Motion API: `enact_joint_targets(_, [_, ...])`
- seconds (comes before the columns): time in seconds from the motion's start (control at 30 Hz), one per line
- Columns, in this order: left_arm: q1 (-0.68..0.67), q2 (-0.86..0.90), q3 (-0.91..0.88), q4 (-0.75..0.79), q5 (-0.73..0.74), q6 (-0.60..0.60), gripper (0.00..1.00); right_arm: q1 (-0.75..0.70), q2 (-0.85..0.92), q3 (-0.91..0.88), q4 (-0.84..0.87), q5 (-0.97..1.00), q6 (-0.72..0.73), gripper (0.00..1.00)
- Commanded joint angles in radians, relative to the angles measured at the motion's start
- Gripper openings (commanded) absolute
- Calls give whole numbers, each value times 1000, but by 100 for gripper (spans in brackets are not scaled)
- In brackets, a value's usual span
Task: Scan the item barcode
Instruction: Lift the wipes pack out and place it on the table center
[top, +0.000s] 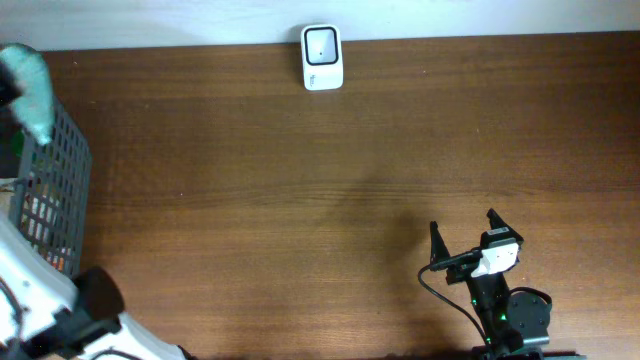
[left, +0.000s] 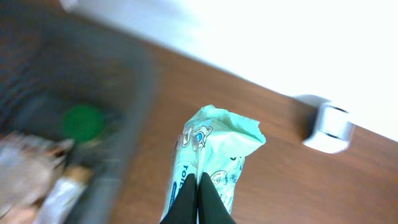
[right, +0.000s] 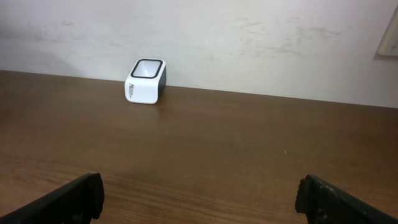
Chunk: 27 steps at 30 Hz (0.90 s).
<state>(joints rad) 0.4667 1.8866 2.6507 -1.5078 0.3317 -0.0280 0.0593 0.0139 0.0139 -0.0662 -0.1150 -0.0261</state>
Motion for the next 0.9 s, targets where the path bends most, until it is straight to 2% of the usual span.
enact_joint_targets(0.0, [-148, -72, 23, -37, 23, -13, 0, -2, -5, -8, 0, -5, 4, 98])
enact_joint_targets(0.17, [-408, -41, -31, -150, -70, -14, 0, -2, -5, -8, 0, -6, 4, 98])
enact_joint_targets(0.33, [-598, 6, -207, -126, -121, -103, 0, -2, -5, -8, 0, -6, 4, 98])
enact_joint_targets(0.43, [-704, 27, -398, 5, -140, -163, 0, -2, -5, -8, 0, -6, 4, 98])
enact_joint_targets(0.6, [-835, 47, -776, 337, -175, -307, 0, -2, -5, -8, 0, -6, 4, 98])
enact_joint_targets(0.7, [-894, 66, -946, 494, -306, -399, 0, -2, -5, -8, 0, -6, 4, 98])
enact_joint_targets(0.77, [-934, 88, -1013, 554, -430, -459, 0, -2, -5, -8, 0, -6, 4, 98])
enact_joint_targets(0.87, [-975, 102, -1059, 608, -538, -500, 0, -2, -5, -8, 0, -6, 4, 98])
